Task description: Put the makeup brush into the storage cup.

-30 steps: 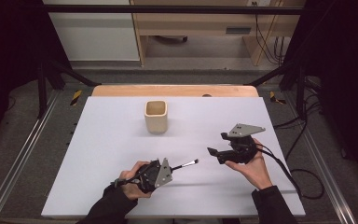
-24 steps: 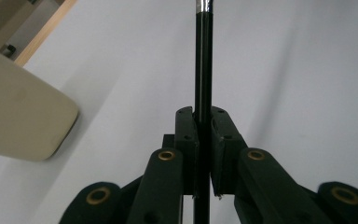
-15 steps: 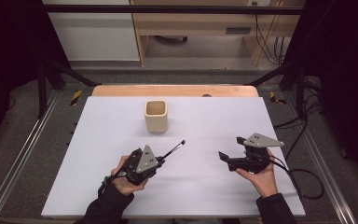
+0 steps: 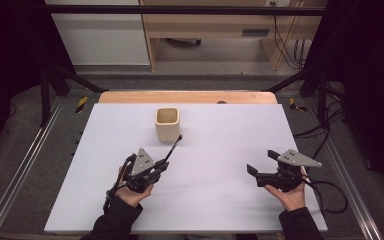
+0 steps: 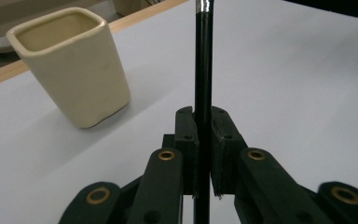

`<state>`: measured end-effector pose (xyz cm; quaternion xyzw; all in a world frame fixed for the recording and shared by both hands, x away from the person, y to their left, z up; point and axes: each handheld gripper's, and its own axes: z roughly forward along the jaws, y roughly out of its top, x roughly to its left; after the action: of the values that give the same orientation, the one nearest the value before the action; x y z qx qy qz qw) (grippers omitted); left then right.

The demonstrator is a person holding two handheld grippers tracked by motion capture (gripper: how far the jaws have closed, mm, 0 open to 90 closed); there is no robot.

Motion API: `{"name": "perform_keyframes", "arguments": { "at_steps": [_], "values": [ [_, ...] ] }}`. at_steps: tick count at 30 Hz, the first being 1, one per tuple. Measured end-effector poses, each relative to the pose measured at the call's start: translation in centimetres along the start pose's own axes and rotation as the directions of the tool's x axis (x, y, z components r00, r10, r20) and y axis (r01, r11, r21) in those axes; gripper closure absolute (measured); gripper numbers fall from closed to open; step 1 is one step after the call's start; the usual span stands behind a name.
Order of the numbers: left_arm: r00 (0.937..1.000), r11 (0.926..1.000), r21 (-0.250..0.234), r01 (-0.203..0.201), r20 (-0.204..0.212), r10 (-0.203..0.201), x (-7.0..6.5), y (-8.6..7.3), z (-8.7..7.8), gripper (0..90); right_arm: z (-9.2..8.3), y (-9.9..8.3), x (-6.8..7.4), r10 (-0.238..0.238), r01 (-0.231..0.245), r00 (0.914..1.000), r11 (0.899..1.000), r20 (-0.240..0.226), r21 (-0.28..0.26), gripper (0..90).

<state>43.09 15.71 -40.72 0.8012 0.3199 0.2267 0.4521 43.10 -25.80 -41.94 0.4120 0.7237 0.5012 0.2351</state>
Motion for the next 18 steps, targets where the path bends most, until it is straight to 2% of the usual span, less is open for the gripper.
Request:
{"name": "perform_keyframes", "arguments": {
  "at_steps": [2, 7, 13, 18],
  "values": [
    [0.9994, 0.9992, -0.019, 0.034, -0.009, -0.034, 0.3, 0.1, -0.2, 83.2, 0.2, -0.2, 0.0, 0.001, -0.001, 0.9999, 1.000, 0.011, 0.004, 5.6],
    [0.9971, 0.9967, -0.044, 0.068, -0.033, -0.069, 0.8, 0.4, -0.4, 83.2, 0.3, -0.4, -0.2, -0.002, 0.002, 0.9999, 1.000, 0.015, 0.015, 5.5],
    [0.9939, 0.9922, -0.085, 0.092, -0.053, -0.096, 1.2, 0.9, -0.8, 83.2, 0.1, -0.4, -0.4, 0.006, -0.006, 0.9998, 1.000, 0.018, 0.000, 5.6],
    [0.9906, 0.9878, -0.112, 0.108, -0.072, -0.116, 1.5, 1.4, -0.9, 83.3, 0.2, -0.4, -0.3, 0.006, -0.006, 0.9998, 1.000, 0.018, 0.007, 5.5]
  ]
}}
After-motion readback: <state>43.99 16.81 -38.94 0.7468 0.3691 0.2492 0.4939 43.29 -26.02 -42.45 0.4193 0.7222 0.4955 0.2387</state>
